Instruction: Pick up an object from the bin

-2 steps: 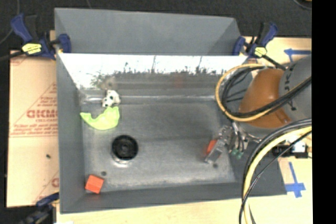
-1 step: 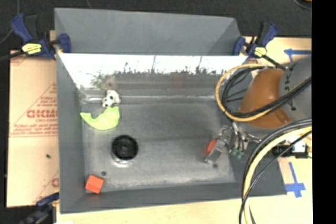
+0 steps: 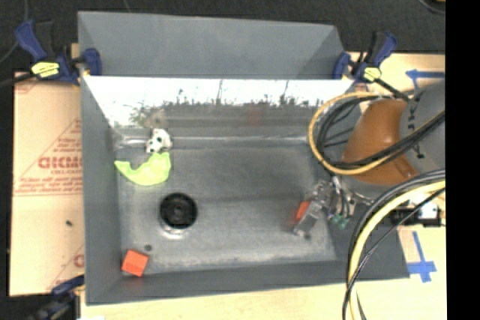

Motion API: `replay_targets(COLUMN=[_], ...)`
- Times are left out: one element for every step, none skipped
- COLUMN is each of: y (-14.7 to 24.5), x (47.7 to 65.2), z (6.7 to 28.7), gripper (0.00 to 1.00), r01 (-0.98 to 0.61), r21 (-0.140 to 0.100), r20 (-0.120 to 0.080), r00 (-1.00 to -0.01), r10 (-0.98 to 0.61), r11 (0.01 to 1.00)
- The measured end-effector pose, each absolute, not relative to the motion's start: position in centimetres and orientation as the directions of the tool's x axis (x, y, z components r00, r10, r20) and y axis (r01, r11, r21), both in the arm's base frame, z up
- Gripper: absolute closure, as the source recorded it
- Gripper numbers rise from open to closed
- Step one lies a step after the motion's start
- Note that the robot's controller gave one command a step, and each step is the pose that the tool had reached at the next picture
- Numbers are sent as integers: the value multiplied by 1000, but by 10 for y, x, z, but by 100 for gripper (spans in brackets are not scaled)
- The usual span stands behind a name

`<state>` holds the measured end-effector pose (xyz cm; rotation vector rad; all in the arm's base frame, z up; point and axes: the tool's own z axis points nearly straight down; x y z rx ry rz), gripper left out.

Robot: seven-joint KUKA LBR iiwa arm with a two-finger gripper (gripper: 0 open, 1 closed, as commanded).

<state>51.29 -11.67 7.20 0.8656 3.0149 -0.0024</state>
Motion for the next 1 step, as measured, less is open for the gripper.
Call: replay_targets(y=[-123], x=[521], z=[70], gripper=[100], r01=[535], r21=[2], r20=[-10], r00=[-845], r10=[535], r11=[845])
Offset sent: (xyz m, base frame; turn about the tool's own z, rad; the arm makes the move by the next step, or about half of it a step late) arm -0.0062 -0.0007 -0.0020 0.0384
